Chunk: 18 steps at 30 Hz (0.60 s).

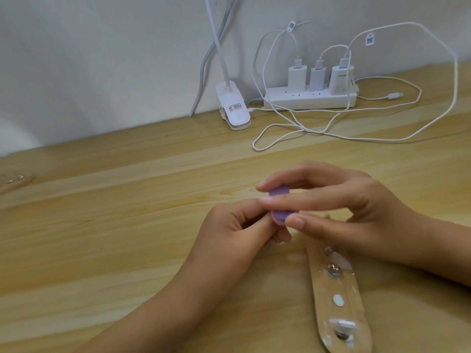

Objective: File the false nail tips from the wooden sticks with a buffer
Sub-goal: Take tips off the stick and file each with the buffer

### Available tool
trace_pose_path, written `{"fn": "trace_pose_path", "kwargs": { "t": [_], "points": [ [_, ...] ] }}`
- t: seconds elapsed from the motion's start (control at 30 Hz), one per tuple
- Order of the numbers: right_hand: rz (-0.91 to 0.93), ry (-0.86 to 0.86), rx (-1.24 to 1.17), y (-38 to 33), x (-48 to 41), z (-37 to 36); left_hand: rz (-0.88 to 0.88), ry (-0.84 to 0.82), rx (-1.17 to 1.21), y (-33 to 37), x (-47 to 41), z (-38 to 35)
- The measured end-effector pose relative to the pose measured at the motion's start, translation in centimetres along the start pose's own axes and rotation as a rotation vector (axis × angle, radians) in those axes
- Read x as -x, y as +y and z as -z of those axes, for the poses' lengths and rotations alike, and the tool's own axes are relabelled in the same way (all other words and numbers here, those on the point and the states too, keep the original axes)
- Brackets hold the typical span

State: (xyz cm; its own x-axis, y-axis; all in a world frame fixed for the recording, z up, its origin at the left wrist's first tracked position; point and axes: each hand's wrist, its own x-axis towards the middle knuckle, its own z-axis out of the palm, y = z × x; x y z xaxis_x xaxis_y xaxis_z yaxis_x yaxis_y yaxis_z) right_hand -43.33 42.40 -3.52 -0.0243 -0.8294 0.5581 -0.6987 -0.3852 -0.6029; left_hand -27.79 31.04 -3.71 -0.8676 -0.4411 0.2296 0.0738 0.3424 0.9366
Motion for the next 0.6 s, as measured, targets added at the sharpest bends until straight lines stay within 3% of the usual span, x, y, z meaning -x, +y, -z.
{"fn": "trace_pose_path", "kwargs": {
  "t": [0.1,0.23,0.37,0.5,0.6],
  "points": [
    [-0.086,0.082,0.006,0.33,-0.17,0.42,0.038,0.004,0.052,0.2,-0.05,-0.14],
    [0.023,-0.007,0.001,-0.01,0.04,-0.21,0.013,0.017,0.024,0.06,0.05,0.0],
    [-0.112,0.087,-0.054,0.36,-0.36,0.17,0.038,0.009,0.036,0.28,0.04,-0.15],
    [-0.054,0.016,-0.057,0.08,-0.09,-0.12,0.001,0.01,-0.02,0.19,0.15,-0.14],
    [-0.146,0.068,-0.09,0.37,-0.3,0.18,0.033,0.024,-0.001,0.02,0.13,-0.1]
  ]
}}
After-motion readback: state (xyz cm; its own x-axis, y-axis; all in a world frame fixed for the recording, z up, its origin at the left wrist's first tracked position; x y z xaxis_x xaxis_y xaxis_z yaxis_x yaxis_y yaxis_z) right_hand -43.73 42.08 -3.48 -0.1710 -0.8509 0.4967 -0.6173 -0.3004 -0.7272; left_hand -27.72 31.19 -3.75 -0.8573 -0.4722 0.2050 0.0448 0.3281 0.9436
